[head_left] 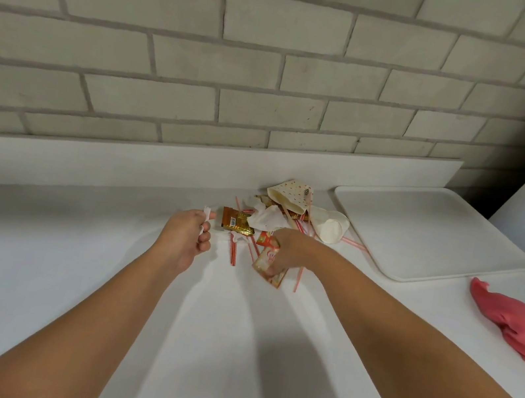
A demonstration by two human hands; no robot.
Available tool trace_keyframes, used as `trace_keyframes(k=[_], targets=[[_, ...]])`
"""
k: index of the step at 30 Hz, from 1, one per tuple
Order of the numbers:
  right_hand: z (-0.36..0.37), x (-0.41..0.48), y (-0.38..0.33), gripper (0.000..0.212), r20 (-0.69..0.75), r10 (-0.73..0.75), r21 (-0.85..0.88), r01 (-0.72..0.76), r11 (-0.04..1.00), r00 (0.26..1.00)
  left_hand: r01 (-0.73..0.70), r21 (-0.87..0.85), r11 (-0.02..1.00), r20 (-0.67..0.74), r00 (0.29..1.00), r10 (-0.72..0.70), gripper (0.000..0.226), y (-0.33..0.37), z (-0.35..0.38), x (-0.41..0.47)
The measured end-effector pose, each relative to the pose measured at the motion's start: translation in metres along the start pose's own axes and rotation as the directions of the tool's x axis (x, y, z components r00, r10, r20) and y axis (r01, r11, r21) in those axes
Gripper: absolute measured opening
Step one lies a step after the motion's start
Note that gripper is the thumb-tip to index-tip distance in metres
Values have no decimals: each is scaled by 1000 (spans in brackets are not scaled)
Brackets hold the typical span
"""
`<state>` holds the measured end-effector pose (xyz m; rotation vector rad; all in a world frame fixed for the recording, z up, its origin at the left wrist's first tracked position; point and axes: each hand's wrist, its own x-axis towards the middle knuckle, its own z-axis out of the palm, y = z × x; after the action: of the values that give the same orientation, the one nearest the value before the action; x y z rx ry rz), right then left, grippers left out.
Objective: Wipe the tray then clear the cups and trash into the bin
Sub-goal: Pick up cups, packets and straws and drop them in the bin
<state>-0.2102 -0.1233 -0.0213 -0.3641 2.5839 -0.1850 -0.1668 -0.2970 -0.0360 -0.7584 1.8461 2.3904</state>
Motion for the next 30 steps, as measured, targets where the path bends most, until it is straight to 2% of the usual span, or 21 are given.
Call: trace_keyframes(k=[1,3,7,12,15,18,21,27,28,30], targets=[[-7,0,0,45,-41,9,4,-9,1000,999,-1,4,1000,-2,1000,1,23,0,-1,0],[-20,5,1,49,-92,28,20,-26,999,995,-3,13,1000,-1,1000,3,22,0,-3,0],[-19,18,3,26,-61,88,-48,-91,995,994,-9,12,1000,-4,1000,9,24,-1,-6,0],[-10,25,7,42,-75,121,-25,-123,992,990,-12,24,1000,-4,1000,12,21,-2,-8,1],[-12,25,8,36,-56,102,-33,-104,994,993,-5,31,1000,2,1000,5,22,-5,-6,1],[-11,24,9,49,-16,87,21,-86,996,996,-4,38,999,11,1000,3,24,-9,-2,0],[-8,20,7,34,3,70,75,-70,995,998,-9,60,998,12,1000,8,24,-9,-2,0],[-33,3,-6,45,72,12,-90,-6,996,997,-27,112,993,2,1000,27,18,-7,-10,3],[-41,1,-8,46,90,-5,-80,12,997,996,-27,118,993,4,1000,26,18,-6,-11,4],[-54,-3,-13,48,97,-58,52,53,997,994,-23,126,992,30,999,20,23,-6,-9,3]])
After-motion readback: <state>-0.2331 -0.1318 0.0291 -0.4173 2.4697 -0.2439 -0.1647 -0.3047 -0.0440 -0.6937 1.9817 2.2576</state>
